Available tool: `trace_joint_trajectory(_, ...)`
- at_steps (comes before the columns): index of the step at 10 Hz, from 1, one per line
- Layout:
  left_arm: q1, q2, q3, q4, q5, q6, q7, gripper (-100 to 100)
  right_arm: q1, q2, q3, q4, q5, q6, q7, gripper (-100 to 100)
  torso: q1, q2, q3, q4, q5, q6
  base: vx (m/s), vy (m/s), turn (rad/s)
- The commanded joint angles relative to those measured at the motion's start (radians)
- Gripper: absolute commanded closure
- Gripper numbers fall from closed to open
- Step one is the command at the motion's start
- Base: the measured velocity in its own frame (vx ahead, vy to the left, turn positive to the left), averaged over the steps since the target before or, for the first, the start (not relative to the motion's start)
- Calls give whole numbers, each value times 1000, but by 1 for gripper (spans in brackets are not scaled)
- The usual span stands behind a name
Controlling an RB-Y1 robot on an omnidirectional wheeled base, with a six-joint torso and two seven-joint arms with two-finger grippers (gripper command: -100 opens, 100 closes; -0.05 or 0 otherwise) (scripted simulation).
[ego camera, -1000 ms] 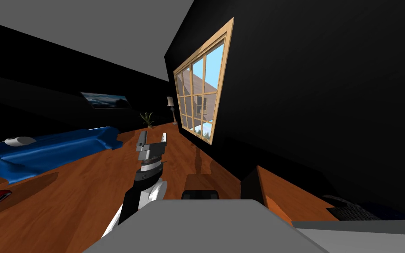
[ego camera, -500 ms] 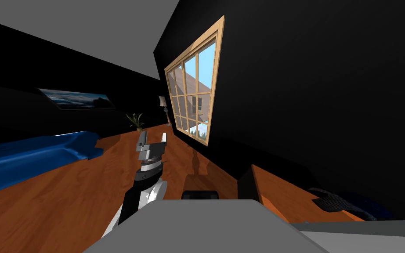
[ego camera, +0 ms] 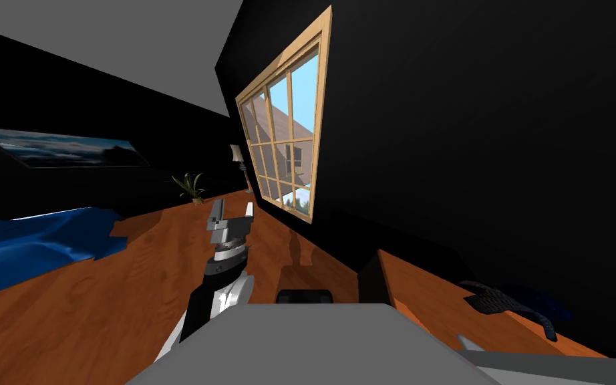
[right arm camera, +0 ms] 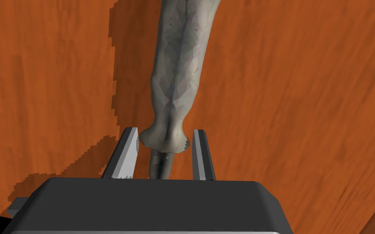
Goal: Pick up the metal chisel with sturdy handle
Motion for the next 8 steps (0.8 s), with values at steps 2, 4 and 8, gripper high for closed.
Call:
trace_joint_trajectory(2,0,0,0,0,0,0,0,0,62,-11,23,-75,-40,47,61,100,0,-1,0,0,0,-1,110,-33,-164)
trace_joint_trajectory(4,0,0,0,0,0,0,0,0,103,-21,41,-113,-67,79,93,100,0,-2,-1,0,0,-2,117,-41,-142)
trace_joint_trajectory(8,0,0,0,0,0,0,0,0,148,-31,58,-185,-93,111,126,100,1,3,2,1,0,-3,56,-23,-72)
